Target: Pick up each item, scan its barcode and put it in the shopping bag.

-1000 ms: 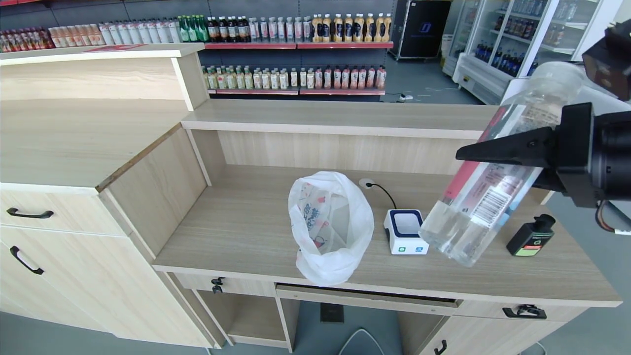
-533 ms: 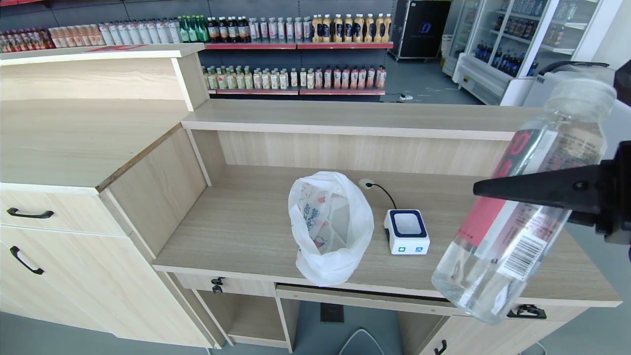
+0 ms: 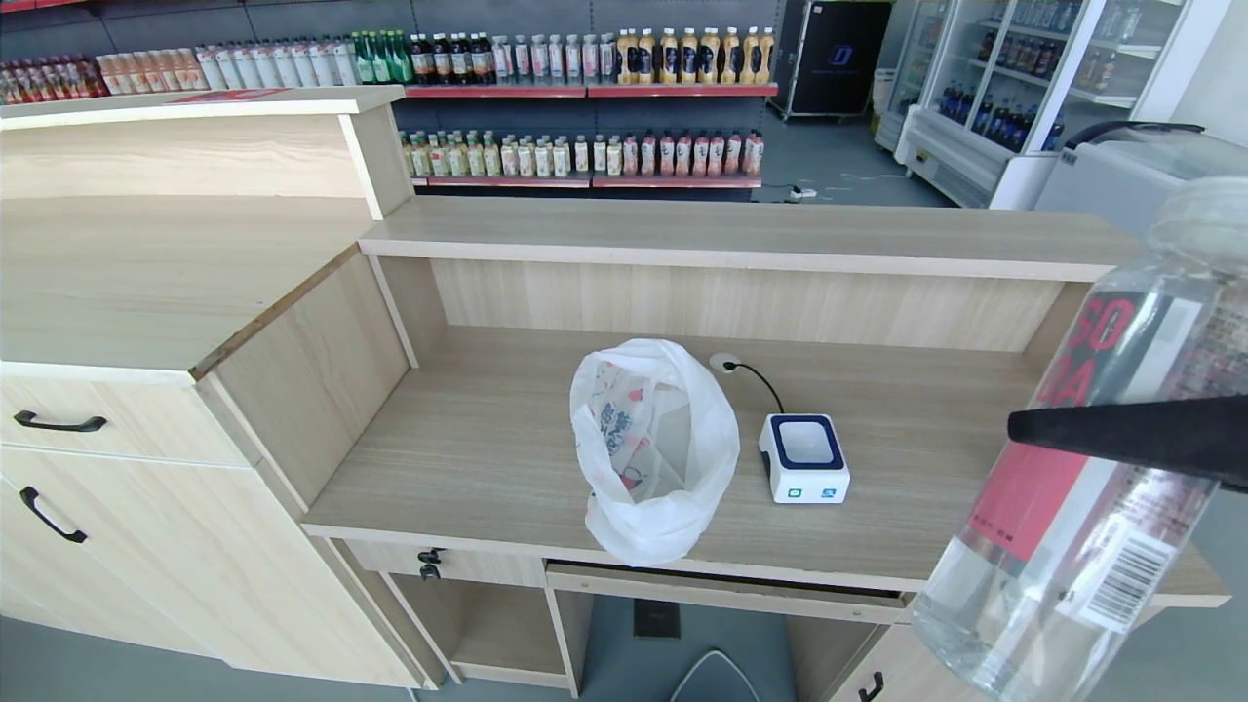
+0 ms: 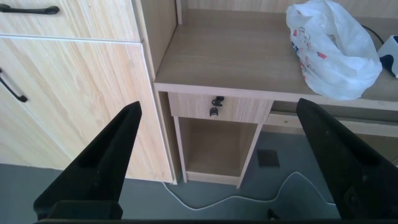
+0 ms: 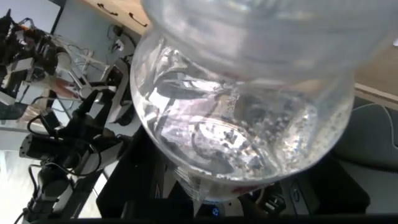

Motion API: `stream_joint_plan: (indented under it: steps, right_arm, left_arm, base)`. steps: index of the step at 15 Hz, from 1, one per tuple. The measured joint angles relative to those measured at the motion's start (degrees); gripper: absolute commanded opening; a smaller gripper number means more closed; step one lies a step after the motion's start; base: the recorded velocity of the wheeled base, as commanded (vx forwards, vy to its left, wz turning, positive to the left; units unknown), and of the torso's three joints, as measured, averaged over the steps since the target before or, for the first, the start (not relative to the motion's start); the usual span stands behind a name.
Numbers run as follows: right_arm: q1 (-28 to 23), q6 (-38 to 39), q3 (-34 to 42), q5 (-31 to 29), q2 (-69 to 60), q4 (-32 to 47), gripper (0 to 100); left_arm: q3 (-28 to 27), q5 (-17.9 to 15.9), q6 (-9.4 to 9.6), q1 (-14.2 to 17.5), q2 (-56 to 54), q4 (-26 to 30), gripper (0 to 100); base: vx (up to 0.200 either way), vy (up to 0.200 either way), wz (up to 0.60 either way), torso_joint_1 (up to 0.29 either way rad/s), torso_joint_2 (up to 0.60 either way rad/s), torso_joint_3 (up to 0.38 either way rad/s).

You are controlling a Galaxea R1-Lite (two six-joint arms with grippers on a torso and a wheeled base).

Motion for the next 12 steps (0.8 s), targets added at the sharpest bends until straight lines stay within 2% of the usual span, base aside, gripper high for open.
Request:
stream_joint_plan:
  steps: [12]
  right_arm:
    - [-0.1, -0.1, -0.1, -0.1, -1.2, -0.1, 0]
  left_arm:
    - [0.0, 0.0, 0.00, 0.0, 0.0, 0.0, 100]
  base:
    - [0.000, 0.000, 0.00, 0.000, 0.00, 0.000]
